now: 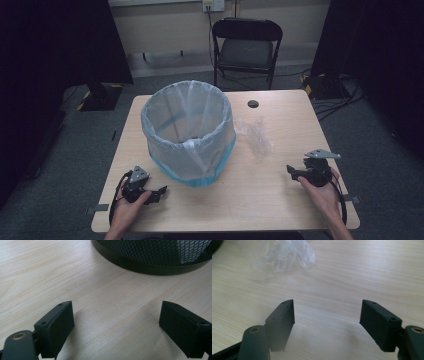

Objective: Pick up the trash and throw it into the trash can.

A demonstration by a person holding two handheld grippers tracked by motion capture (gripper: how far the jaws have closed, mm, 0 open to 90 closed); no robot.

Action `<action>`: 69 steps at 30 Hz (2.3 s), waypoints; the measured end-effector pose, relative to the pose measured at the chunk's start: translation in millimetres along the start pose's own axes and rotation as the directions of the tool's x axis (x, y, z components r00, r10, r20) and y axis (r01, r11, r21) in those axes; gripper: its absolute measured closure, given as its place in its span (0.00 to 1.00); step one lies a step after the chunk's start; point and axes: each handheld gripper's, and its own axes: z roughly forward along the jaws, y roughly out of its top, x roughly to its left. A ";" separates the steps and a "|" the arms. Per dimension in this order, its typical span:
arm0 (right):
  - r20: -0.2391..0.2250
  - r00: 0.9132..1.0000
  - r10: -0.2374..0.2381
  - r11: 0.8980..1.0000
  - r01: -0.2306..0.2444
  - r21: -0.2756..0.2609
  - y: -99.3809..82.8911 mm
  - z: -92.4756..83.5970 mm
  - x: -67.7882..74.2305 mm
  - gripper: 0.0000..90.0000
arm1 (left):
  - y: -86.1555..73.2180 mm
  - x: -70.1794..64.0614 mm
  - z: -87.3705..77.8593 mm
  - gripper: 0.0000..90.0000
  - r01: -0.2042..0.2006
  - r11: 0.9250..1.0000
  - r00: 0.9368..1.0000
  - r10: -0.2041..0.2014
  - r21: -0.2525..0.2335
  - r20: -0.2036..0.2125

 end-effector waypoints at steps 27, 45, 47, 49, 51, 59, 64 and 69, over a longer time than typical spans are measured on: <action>-0.160 0.984 -0.078 0.996 0.068 -0.064 88.8 14.2 34.2 0.33 | -0.1 0.0 0.0 0.14 0.000 1.000 1.000 0.000 -0.001 0.001; -0.195 0.975 -0.105 0.990 0.120 0.071 111.8 93.6 55.4 0.49 | 0.0 0.5 -0.2 0.14 -0.007 1.000 1.000 0.007 0.002 0.001; -0.193 0.977 -0.090 0.990 0.109 0.090 106.5 98.1 51.7 0.55 | 0.0 0.3 -0.1 0.14 -0.005 1.000 1.000 0.005 0.001 0.001; -0.196 0.976 -0.089 0.989 0.110 0.096 102.0 102.2 49.5 0.59 | 0.0 0.3 -0.1 0.14 -0.004 1.000 1.000 0.004 0.001 0.001; -0.196 0.977 -0.082 0.990 0.102 0.098 98.1 106.8 49.2 0.70 | 0.0 0.3 0.0 0.14 -0.004 1.000 1.000 0.004 0.000 0.001; -0.210 0.976 -0.060 0.991 0.084 0.107 94.2 112.9 43.5 0.93 | 0.0 0.3 -0.1 0.14 -0.004 1.000 1.000 0.004 0.000 0.001; -0.219 0.974 -0.066 0.992 0.089 0.094 95.9 108.8 44.4 1.00 | 0.0 0.2 0.0 0.14 -0.004 1.000 1.000 0.004 0.000 0.001; -0.211 0.976 -0.058 0.996 0.071 0.054 101.8 95.5 43.6 1.00 | 0.0 0.3 -0.1 0.14 -0.005 1.000 1.000 0.005 0.001 0.000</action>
